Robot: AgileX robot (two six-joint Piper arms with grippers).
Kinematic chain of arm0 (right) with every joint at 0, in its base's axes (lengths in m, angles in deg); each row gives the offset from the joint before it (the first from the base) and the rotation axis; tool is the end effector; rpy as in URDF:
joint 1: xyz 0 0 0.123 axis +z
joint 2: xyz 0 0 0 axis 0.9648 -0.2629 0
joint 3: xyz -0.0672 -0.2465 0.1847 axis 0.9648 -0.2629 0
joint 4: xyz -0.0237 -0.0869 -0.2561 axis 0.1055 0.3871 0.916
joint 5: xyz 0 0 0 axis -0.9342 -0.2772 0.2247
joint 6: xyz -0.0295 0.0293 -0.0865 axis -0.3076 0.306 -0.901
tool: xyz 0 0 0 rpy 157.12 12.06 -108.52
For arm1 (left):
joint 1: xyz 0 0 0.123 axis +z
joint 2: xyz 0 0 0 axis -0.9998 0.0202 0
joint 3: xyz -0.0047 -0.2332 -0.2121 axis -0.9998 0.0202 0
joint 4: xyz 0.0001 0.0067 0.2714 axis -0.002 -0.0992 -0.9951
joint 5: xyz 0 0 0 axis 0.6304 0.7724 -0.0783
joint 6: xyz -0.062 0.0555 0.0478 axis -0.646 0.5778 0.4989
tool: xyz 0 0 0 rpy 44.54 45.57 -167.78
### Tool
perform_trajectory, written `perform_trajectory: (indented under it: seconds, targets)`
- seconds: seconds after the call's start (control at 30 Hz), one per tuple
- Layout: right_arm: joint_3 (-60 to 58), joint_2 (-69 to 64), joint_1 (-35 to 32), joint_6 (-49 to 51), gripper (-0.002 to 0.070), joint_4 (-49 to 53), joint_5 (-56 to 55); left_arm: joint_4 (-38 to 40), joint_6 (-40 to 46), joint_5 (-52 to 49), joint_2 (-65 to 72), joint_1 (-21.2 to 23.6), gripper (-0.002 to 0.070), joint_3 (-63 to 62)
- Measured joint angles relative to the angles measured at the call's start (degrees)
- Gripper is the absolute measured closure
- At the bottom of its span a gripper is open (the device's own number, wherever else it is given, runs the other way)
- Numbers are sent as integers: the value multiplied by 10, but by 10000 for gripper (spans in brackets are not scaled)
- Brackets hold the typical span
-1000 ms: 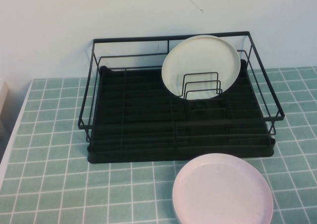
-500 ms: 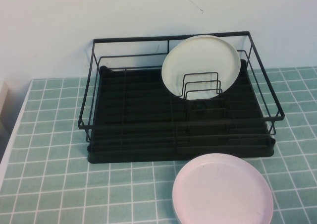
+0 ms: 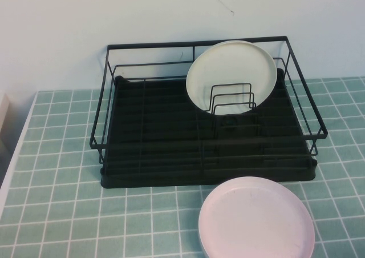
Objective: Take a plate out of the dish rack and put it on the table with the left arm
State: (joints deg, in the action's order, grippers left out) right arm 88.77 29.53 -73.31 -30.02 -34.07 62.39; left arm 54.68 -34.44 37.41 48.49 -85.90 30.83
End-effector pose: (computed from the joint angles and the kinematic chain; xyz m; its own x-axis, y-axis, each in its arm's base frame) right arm 0.0473 0.0012 0.1743 -0.2657 -0.0066 -0.9640 -0.0253 0.9997 0.0001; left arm 0.0476 0.0010 0.1774 -0.2354 -0.1441 -0.9612 -0.0686 0.9889 -0.1314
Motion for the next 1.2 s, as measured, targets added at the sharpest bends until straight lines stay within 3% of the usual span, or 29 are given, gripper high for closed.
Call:
perform_trajectory:
  seconds: [0.37,0.87,1.2]
  targets:
    - [0,0,0,0,678,0,0,-5,0,49,0,0,678,5]
    - [0,0,0,0,678,0,0,-13,1,392,0,0,678,5]
    - [0,0,0,0,678,0,0,-5,25,388,0,0,678,3]
